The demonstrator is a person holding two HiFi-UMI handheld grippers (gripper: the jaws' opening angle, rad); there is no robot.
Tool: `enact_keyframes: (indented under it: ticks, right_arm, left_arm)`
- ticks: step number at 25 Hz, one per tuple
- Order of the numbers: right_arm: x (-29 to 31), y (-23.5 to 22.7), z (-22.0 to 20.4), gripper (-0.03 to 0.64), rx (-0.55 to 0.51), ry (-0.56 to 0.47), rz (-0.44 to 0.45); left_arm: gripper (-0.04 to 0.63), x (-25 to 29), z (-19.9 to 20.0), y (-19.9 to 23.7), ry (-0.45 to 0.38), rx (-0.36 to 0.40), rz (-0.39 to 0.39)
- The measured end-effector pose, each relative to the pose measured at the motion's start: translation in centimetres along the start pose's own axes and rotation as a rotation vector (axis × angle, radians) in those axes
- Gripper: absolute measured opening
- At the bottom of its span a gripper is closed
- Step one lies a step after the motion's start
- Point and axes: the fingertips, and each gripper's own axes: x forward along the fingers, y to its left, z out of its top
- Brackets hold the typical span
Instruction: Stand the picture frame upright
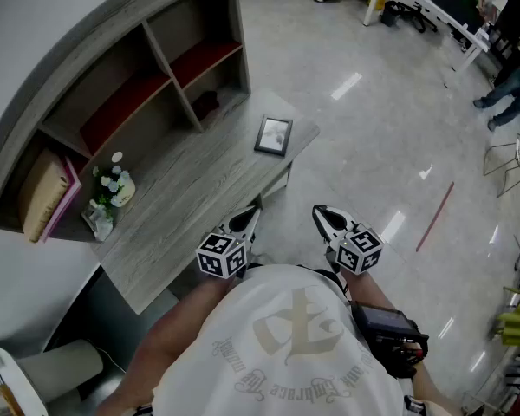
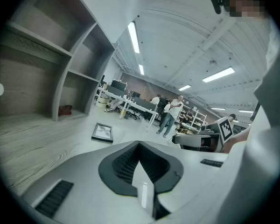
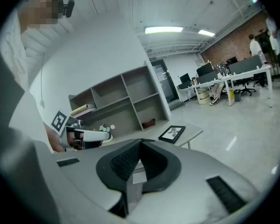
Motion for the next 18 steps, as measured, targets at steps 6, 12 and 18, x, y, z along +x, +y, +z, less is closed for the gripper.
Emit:
enact_keyframes:
  ticks: [6, 12, 18]
  right_arm:
    - [-1.2, -0.2, 0.0, 0.002, -0.009, 0.011, 0.007]
    - [-2.0, 0.0, -1.1, 0.002, -0.001, 0.029, 0.007]
    - [-2.5, 0.1, -1.7, 0.003, 0.022, 0.009, -0.018]
  left_arm:
    - [0.005, 0.0, -0.6, -1.2, 0.002, -0.01, 0.007]
    - [0.005, -0.2, -1.8, -2.4, 0.019, -0.011, -0.013]
    - [0.005, -0.2, -2.3, -2.5, 0.035, -0.01, -0.027]
